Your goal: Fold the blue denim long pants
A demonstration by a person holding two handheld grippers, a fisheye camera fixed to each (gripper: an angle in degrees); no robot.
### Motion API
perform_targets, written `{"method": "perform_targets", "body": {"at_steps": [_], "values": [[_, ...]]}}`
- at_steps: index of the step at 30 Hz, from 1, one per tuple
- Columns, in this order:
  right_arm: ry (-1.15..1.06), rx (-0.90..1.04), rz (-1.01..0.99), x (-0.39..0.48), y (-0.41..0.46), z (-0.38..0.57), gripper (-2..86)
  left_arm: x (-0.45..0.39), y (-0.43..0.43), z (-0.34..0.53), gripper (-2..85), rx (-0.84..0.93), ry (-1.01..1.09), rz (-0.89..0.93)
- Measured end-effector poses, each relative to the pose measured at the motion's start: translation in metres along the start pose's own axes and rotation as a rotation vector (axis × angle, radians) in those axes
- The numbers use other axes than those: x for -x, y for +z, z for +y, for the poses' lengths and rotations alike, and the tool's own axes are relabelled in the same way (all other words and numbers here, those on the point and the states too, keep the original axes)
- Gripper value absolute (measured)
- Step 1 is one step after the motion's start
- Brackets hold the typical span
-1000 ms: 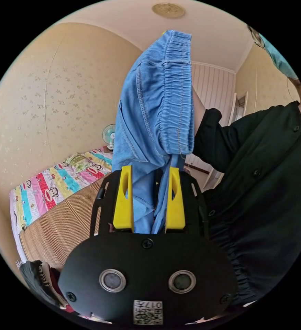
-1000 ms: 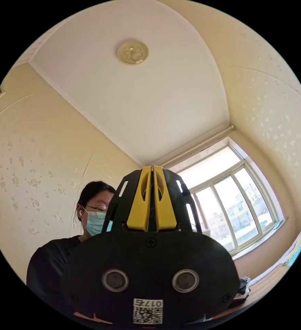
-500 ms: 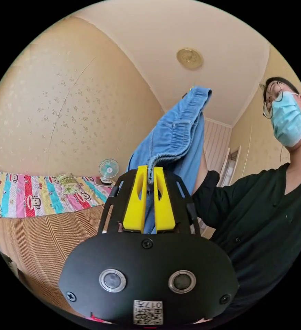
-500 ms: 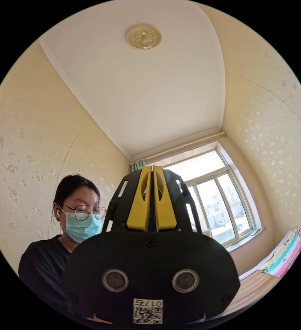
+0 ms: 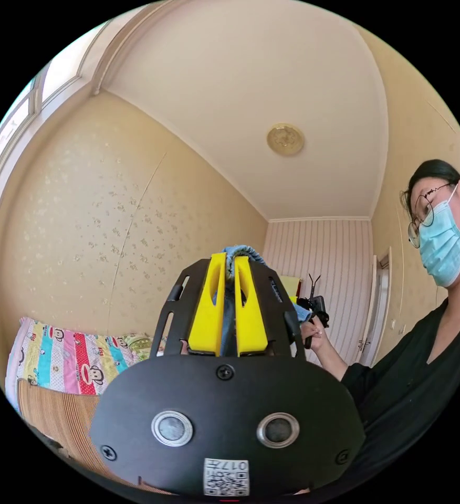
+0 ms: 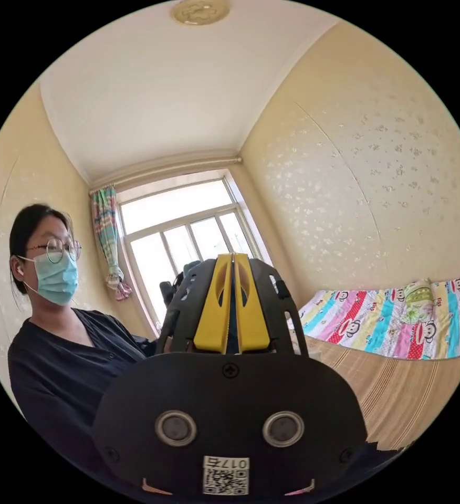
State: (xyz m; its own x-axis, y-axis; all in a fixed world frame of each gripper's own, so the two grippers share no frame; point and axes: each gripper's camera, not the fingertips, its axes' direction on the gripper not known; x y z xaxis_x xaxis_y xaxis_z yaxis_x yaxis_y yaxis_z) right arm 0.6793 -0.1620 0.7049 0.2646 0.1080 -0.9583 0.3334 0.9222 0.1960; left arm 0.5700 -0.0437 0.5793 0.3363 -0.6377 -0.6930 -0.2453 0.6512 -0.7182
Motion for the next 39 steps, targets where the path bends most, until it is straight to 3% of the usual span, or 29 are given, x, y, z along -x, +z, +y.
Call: {"method": "perform_targets", "body": {"at_steps": [4, 11, 19, 23, 29, 39], "values": [[-0.06, 0.05, 0.107, 0.017, 0.008, 0.034, 0.4, -0.026, 0.028, -0.013, 2.1, -0.027, 0.061, 0.026], [-0.138, 0.077, 0.059, 0.047, 0.031, 0.101, 1.2, -0.066, 0.081, -0.012, 2.1, -0.011, 0.112, -0.052], [-0.336, 0.319, 0.121, 0.162, 0.126, 0.169, 9.1, -0.102, 0.124, -0.011, 2.1, 0.001, 0.183, -0.24], [-0.426, 0.315, 0.206, 0.219, 0.15, 0.181, 10.6, -0.115, 0.16, -0.009, 2.3, 0.072, 0.186, -0.285], [-0.487, 0.268, 0.268, 0.277, 0.153, 0.198, 12.0, -0.119, 0.228, -0.004, 2.7, 0.31, 0.21, -0.229], [-0.507, 0.327, 0.608, 0.301, 0.147, 0.264, 16.4, -0.132, 0.278, 0.009, 2.7, 0.325, 0.206, -0.159]]}}
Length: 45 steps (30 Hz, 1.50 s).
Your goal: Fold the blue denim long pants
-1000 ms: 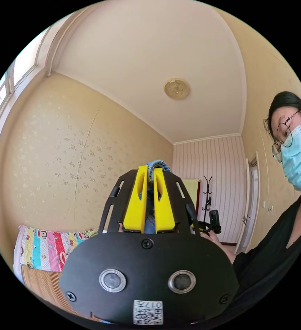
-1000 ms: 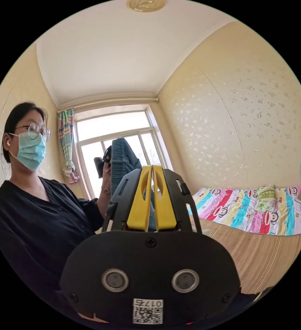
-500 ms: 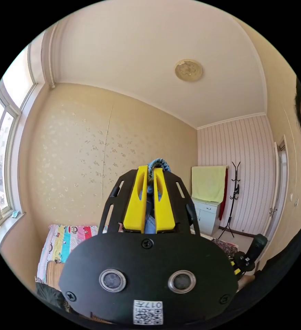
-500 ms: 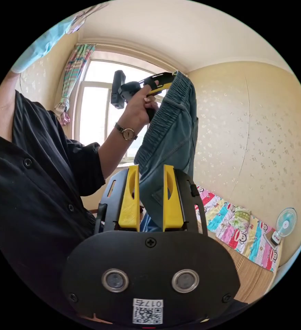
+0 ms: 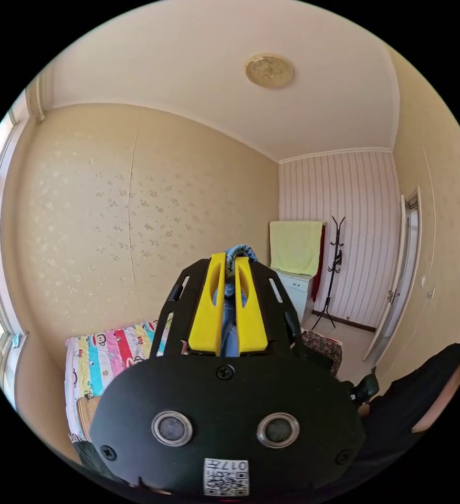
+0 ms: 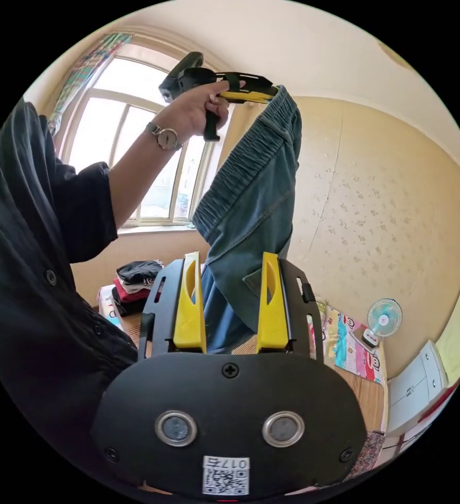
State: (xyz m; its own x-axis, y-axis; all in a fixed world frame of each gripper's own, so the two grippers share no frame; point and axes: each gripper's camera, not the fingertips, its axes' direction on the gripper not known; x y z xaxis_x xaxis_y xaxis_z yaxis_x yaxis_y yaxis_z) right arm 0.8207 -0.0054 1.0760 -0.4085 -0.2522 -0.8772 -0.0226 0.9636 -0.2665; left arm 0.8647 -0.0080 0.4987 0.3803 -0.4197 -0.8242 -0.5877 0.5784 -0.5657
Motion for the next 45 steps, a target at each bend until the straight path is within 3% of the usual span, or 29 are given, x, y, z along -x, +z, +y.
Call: {"method": "perform_targets", "body": {"at_steps": [11, 22, 28, 30, 39, 41, 45], "values": [[-0.144, -0.078, 0.282, 0.089, -0.024, -0.018, 15.0, -0.008, 0.058, -0.022, 3.1, -0.005, -0.061, -0.009], [-0.403, -0.03, 0.739, 0.167, -0.001, -0.028, 15.1, -0.001, 0.078, -0.027, 3.2, -0.019, -0.086, -0.058], [-0.366, -0.015, 0.645, 0.18, -0.016, -0.033, 16.7, -0.003, 0.111, -0.04, 3.2, 0.063, -0.05, -0.066], [-0.381, 0.004, 0.71, 0.183, -0.008, -0.033, 17.1, -0.007, 0.12, -0.042, 3.2, 0.087, -0.044, -0.054], [-0.416, 0.157, 0.992, 0.116, 0.033, -0.019, 14.9, 0.001, 0.097, -0.033, 3.4, 0.001, -0.111, 0.012], [-0.394, 0.116, 1.009, 0.102, 0.022, -0.021, 10.7, 0.007, 0.088, -0.034, 3.3, -0.009, -0.114, 0.001], [-0.202, -0.085, 0.861, 0.059, -0.042, -0.036, 5.0, 0.021, 0.067, -0.036, 3.2, -0.049, -0.126, -0.013]]}}
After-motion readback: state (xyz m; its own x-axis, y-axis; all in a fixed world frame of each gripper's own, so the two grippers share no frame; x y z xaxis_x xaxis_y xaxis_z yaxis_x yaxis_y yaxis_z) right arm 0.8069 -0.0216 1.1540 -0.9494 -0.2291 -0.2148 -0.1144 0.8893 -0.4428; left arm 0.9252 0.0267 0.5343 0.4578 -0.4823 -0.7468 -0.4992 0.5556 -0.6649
